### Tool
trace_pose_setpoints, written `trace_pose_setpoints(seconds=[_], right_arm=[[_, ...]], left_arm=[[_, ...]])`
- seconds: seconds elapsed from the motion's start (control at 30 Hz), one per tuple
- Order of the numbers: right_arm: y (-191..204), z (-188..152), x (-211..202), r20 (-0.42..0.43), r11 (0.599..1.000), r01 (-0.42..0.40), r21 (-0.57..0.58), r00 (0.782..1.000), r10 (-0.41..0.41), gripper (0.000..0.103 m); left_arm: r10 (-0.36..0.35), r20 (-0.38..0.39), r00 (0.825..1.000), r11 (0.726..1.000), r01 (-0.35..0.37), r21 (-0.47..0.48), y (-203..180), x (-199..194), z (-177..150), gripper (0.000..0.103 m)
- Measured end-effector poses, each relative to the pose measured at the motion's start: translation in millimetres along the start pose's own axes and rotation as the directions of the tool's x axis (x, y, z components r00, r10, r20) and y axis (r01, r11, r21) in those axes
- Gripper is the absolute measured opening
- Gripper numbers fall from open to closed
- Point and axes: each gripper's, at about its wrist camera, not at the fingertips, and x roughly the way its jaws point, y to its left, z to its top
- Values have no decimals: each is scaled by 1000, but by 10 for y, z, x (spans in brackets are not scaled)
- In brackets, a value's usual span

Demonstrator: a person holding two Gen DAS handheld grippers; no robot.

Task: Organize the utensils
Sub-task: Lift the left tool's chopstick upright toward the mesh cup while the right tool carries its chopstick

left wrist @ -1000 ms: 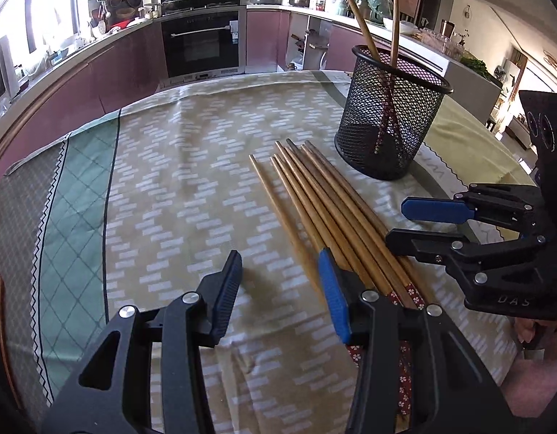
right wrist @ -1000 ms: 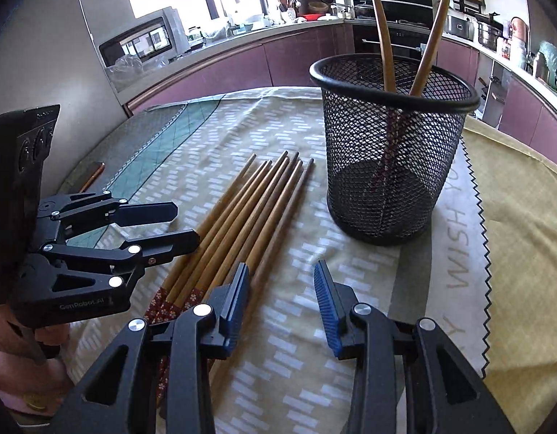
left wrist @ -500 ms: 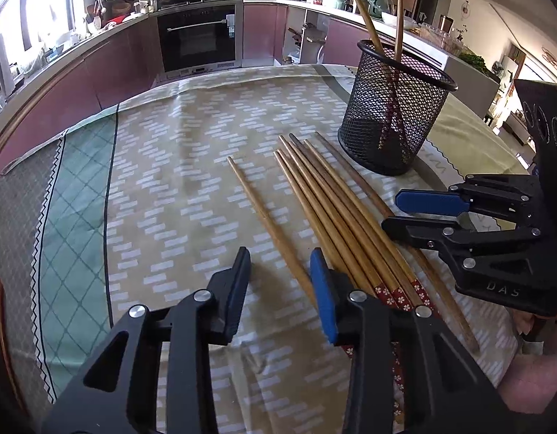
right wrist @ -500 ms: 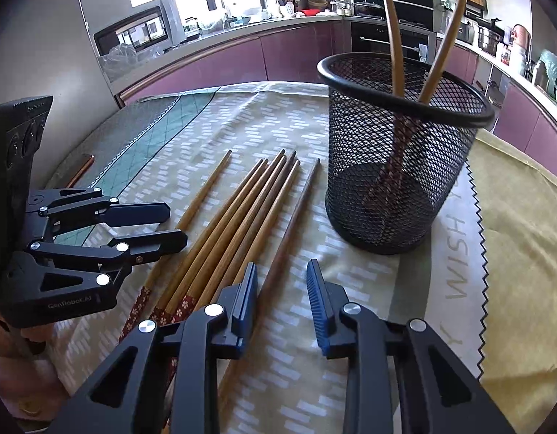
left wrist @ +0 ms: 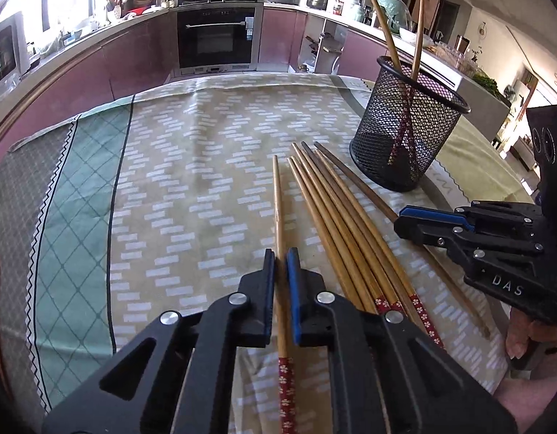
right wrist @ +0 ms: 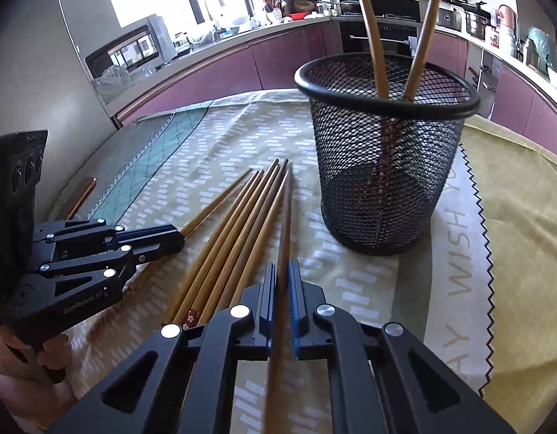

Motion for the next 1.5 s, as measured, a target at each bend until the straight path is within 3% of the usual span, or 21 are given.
trace_pose_setpoints(seconds=[0.23,0.57,0.83,1.1,1.5], right_arm=[[75,-19,-93,-4,996,-58,-70,998,58,6],[122,-11,73,-74,994,-10,-108,997,2,11],[128,16,108,-64,994,-17,-108,998,10,6],[127,68,-144,13,994,-41,-105,999,42,6],[86,147,-491,116,993,-15,-114,993,29,6]], left_arm=[[-72,18,997,996,71,55,-103,-146,-75,8],[-75,-36,996,992,79,95,-142,-1,-110,9],[-86,-37,996,992,89,93,-132,49,-39,9],[-82,-6,997,993,82,79,-145,-66,10,8],[-195,97,976,980,189,69,-121,-552,192,8]])
